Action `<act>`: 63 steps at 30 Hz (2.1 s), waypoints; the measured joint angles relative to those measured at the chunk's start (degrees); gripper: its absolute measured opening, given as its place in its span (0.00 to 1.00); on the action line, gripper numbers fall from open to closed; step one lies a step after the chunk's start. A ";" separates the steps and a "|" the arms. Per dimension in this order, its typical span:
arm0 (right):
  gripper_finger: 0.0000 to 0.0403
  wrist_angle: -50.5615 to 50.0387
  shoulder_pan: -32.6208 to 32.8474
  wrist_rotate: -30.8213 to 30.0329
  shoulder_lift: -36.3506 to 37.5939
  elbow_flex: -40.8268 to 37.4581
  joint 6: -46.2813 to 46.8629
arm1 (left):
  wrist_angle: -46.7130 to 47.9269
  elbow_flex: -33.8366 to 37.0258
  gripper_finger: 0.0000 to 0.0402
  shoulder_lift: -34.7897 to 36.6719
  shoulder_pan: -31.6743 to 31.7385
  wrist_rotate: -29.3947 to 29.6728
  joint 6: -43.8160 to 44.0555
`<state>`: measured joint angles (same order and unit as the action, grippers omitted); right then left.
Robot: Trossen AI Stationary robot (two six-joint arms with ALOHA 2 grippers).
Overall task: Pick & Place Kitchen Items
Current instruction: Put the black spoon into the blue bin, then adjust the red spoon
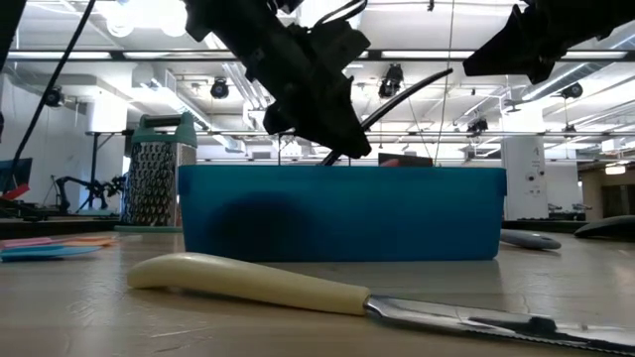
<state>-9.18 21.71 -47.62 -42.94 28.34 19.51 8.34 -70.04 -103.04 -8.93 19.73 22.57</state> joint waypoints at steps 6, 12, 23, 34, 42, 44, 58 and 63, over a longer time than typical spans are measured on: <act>0.26 0.06 0.00 -0.02 -0.02 -0.29 0.00 | -0.63 0.00 0.33 -0.02 0.20 -0.40 -0.01; 0.26 0.05 0.00 -0.02 -0.02 -0.44 0.00 | -0.84 0.00 0.47 -0.02 0.22 -0.40 -0.03; 0.14 0.05 0.01 0.00 -0.02 -0.51 0.00 | -3.48 -0.03 0.47 2.99 0.27 -0.22 -5.50; 0.08 0.80 0.02 0.00 -0.02 -0.51 -0.17 | -2.62 -0.07 0.45 4.63 5.18 12.56 -18.32; 0.11 0.97 -0.01 0.00 -0.02 -0.51 -0.21 | -3.78 -0.07 0.41 2.78 13.78 6.96 -19.94; 0.12 0.97 -0.02 0.00 -0.02 -0.51 -0.20 | -4.90 -0.07 0.41 1.42 15.11 5.23 -19.62; 0.20 0.95 0.02 -0.04 -0.02 -0.51 -0.20 | -11.95 0.00 0.41 -5.05 16.14 -6.62 -20.48; 0.22 0.95 -0.02 -0.09 -0.01 -0.51 -0.20 | -15.39 0.00 0.41 -5.31 16.09 -20.64 -20.76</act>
<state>-8.23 21.69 -47.70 -42.95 27.83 19.31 -7.05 -70.04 -108.36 7.16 -0.91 1.81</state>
